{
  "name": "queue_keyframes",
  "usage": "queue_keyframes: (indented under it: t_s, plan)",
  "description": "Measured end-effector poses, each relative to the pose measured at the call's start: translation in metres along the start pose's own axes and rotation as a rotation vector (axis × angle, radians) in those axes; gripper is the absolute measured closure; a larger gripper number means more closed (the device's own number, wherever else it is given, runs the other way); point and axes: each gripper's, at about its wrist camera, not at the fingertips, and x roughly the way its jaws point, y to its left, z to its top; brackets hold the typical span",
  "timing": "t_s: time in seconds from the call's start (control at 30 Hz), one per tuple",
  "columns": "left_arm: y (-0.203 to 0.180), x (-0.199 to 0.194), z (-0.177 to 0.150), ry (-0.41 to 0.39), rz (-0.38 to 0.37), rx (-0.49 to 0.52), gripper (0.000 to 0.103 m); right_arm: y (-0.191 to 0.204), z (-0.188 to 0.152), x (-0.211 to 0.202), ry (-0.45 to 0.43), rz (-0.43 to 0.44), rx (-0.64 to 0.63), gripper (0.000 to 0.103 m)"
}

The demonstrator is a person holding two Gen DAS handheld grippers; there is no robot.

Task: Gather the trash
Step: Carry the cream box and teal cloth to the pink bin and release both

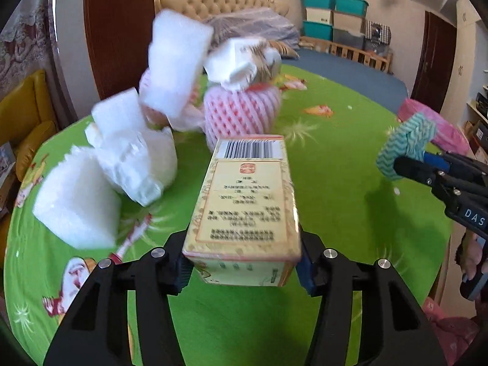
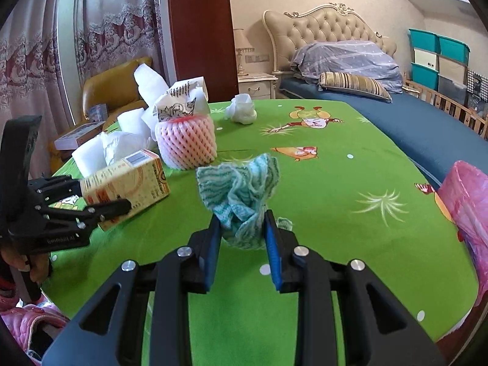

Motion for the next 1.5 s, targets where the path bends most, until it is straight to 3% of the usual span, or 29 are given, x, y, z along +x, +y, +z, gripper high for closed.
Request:
queue_keyframes:
  t_s: [0.13,0.2,0.27,0.33,0.37,0.43,0.6,0.87,1.1,1.5]
  plan:
    - [0.005,0.006,0.007,0.017,-0.015,-0.042,0.016,0.000,0.002,0.000,-0.002,0.006,0.003,0.076]
    - [0.006,0.007,0.013,0.013,-0.013,-0.044,0.016,0.000,0.002,0.000,-0.003,0.007,0.003,0.076]
    - [0.007,0.011,0.020,0.006,-0.011,-0.047,0.017,0.000,0.003,0.001,-0.001,0.009,0.003,0.076]
    - [0.006,0.018,0.024,0.022,-0.016,-0.040,0.038,0.000,0.002,0.001,-0.001,0.008,-0.001,0.076]
    - [0.004,0.022,0.026,0.031,-0.022,-0.032,0.054,0.000,0.001,0.001,-0.001,0.005,-0.005,0.076]
    - [-0.002,0.023,0.023,0.022,-0.011,-0.008,0.055,0.000,-0.001,0.000,-0.002,-0.002,-0.011,0.076]
    - [-0.008,-0.005,0.018,-0.096,-0.001,-0.003,0.055,0.002,-0.004,-0.001,-0.009,0.000,-0.023,0.076]
    - [-0.026,-0.017,0.012,-0.140,-0.032,0.019,0.055,0.002,-0.004,-0.008,-0.034,-0.008,-0.034,0.076]
    - [-0.046,-0.026,0.011,-0.193,-0.015,0.066,0.055,-0.010,-0.004,-0.019,-0.064,-0.027,-0.010,0.076]
    - [-0.085,-0.018,0.034,-0.204,-0.067,0.127,0.055,-0.049,-0.002,-0.045,-0.119,-0.092,0.051,0.076]
